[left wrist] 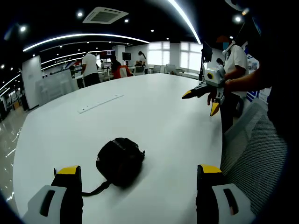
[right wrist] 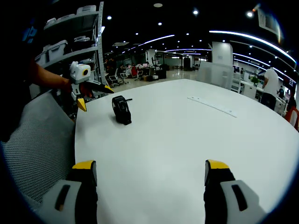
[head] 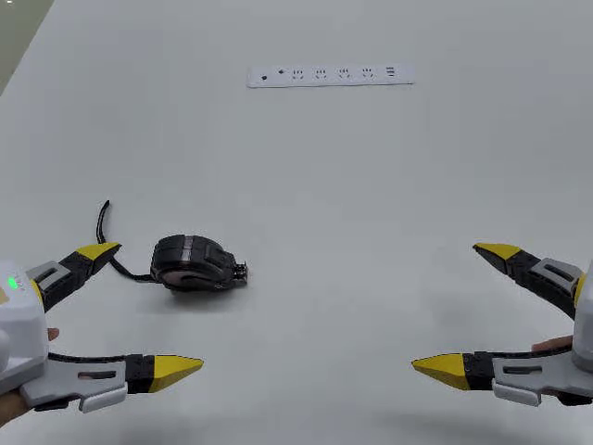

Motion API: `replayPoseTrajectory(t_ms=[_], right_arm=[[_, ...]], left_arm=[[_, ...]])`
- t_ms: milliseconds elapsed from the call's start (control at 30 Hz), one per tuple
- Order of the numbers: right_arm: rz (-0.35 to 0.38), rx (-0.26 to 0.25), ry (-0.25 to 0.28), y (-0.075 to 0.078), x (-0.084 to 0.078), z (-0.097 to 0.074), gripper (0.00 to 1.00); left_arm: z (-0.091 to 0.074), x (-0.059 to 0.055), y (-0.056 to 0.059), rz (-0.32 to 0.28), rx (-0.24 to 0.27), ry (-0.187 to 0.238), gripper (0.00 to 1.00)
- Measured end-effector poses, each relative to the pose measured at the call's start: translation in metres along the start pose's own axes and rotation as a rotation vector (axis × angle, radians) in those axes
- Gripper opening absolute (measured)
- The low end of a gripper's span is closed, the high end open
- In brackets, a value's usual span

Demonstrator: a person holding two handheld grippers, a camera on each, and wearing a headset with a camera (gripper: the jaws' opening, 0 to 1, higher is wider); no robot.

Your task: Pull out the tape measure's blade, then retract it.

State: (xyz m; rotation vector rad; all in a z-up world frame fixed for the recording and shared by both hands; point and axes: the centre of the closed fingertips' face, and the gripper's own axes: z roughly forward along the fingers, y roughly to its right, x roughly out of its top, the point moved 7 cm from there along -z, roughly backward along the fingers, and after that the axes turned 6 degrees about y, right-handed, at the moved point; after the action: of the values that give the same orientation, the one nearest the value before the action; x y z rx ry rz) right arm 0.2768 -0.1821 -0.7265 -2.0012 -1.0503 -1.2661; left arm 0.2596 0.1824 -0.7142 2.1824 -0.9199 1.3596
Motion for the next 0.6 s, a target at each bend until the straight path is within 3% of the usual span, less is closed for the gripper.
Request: replayPoseTrajectory(t_ms=[600], right_arm=[[-0.017,0.019,-0.011,0.0047,0.0033,0.0063,0.97]], left_arm=[[0.0049,0.0033,-0.0077,0.004,-0.029,-0.013,0.99]])
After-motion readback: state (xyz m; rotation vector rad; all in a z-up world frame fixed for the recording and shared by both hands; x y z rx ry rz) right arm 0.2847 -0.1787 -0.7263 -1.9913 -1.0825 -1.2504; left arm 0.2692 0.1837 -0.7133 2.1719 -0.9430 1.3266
